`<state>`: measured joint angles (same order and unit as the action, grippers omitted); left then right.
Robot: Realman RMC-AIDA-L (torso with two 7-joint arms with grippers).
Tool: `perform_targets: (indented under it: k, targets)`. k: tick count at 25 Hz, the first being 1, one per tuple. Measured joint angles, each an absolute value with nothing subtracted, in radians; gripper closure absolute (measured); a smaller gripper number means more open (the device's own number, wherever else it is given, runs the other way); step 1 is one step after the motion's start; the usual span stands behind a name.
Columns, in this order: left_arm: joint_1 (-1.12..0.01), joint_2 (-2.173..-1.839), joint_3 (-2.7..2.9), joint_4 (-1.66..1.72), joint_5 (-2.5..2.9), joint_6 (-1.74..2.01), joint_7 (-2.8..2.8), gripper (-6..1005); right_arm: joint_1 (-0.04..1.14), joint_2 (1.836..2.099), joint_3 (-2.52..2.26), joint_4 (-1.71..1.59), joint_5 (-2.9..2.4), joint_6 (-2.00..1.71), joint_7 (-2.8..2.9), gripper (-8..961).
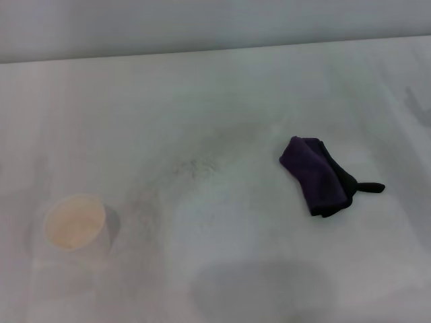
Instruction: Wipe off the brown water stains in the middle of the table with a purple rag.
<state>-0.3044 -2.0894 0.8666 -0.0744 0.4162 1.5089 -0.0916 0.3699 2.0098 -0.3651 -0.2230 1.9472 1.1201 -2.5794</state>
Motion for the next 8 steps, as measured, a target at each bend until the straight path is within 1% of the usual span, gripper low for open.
perform_targets:
  k: [6,8]
  targets:
    - [-0.309,-2.088,0.872,-0.092,0.422,1.507,-0.075,106,0.372,2.010,-0.364,-0.200,1.953,1.083,-2.621,78]
    - [-0.306,-2.089,0.875,-0.100,0.432,1.507,-0.076,106,0.374,2.011,-0.363,-0.195,1.954,1.079,-2.634,78]
